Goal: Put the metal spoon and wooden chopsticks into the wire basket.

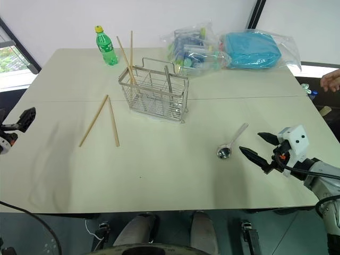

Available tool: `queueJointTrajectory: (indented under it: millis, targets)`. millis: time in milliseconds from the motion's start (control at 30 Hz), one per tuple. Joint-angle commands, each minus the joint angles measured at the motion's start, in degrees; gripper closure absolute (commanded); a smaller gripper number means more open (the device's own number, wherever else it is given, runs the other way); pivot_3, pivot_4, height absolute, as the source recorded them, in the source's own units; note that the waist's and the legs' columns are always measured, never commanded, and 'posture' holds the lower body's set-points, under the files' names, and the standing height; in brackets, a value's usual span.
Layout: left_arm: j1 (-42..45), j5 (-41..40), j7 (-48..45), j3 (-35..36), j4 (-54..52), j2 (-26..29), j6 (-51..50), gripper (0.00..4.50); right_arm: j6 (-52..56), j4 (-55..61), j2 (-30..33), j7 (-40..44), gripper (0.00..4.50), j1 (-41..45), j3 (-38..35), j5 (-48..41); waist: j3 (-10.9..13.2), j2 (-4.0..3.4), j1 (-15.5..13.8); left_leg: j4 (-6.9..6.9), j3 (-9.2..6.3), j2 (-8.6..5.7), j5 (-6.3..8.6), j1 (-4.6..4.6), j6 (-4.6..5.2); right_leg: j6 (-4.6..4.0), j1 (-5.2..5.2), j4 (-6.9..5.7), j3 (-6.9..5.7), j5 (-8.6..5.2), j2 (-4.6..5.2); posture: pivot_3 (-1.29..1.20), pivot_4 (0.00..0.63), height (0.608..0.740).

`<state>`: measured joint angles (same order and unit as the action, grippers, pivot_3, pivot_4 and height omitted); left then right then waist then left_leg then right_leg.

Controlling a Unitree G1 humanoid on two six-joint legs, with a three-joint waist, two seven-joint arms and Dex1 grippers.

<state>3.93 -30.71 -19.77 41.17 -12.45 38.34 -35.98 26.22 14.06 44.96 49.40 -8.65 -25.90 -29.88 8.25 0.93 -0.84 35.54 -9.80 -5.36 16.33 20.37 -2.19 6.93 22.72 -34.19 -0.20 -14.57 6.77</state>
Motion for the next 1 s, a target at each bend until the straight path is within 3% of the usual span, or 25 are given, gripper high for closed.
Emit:
queueJointTrajectory:
  millis: [33,433,633,833,1000]
  targets:
    - [0.7,0.7,-0.3,-0.1,-0.4,1.4,1.4,0.03,-0.9,0.6,0.7,0.0,0.00,0.6,-1.2,0.1,0.0,0.00,0.0,0.00,0.00,0.00,0.00,0.00,0.00,0.00,0.00,0.00,0.00,0.00,0.00,0.00,0.150,0.725]
    - [1.5,0.3,-0.3,0.0,-0.1,1.4,1.1,0.03,-1.5,-0.4,1.1,0.1,0.00,2.3,-0.2,1.1,0.0,0.00,0.0,0.00,0.00,0.00,0.00,-0.01,0.00,0.00,0.00,0.00,0.00,0.01,0.00,0.00,0.150,0.725]
    - [2.9,0.5,0.0,-3.0,-2.6,1.3,0.8,0.03,-4.5,-5.0,3.5,1.7,0.00,7.5,1.2,3.6,0.0,0.00,0.0,0.02,0.03,0.00,-0.01,-0.02,0.00,-0.01,-0.02,-0.01,0.00,0.02,-0.01,0.00,0.150,0.725]
    - [4.5,-7.3,-4.7,-7.3,-9.5,2.7,-6.2,0.03,-9.3,-9.8,8.9,8.5,0.00,15.9,5.5,5.9,0.0,-0.03,0.1,0.04,0.06,0.00,-0.01,-0.01,0.00,0.00,-0.01,-0.01,0.00,0.04,0.00,0.00,0.150,0.725]
    - [5.9,-18.4,-14.9,-14.5,-17.6,6.9,-13.0,0.03,-20.1,-20.7,12.9,19.2,0.00,28.9,16.0,12.4,0.0,-0.06,0.3,0.12,0.21,-0.01,-0.01,-0.01,0.00,0.00,-0.04,0.00,0.00,0.08,-0.03,0.00,0.150,0.725]
